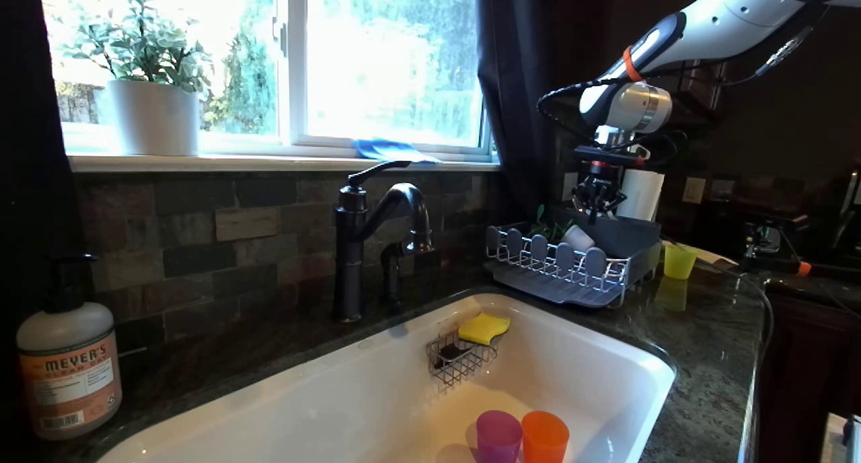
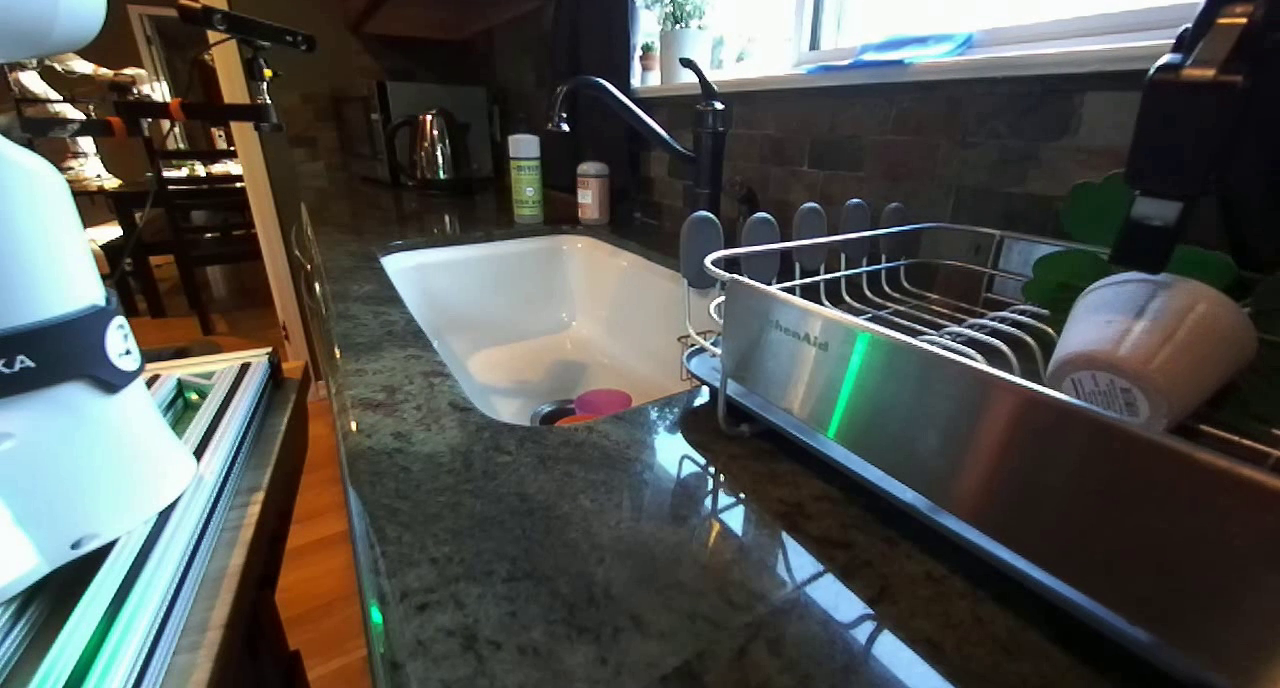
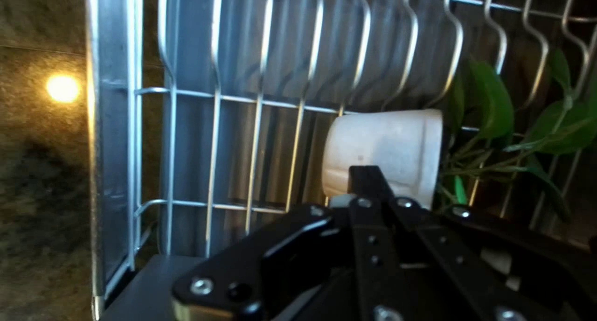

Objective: Remove the potted plant from the dish rack and place it on the right side of the windowsill.

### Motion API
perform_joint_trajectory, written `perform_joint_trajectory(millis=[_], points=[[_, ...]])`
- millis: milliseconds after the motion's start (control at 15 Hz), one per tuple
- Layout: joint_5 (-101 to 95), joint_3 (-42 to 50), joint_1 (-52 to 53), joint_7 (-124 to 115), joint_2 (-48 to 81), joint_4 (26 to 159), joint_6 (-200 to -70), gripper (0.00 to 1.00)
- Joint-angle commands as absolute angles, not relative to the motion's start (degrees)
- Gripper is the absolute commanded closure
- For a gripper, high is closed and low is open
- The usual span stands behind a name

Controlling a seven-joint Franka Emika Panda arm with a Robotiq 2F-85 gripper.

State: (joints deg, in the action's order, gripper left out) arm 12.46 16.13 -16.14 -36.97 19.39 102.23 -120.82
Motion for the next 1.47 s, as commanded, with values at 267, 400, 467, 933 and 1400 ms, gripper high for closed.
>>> perform_joint_trajectory(millis=[267,400,467,933,1400], points=[[13.7,16.2,-15.6,-36.5,16.3,106.0,-122.7,0.53],[12.9,16.3,-15.1,-37.2,16.2,106.0,-124.2,0.37],[12.7,16.3,-14.8,-37.9,16.9,105.4,-125.5,0.29],[13.3,14.9,-14.2,-37.5,21.7,100.9,-125.7,0.0],[8.8,16.1,-11.7,-47.8,23.7,97.7,-119.7,0.15]])
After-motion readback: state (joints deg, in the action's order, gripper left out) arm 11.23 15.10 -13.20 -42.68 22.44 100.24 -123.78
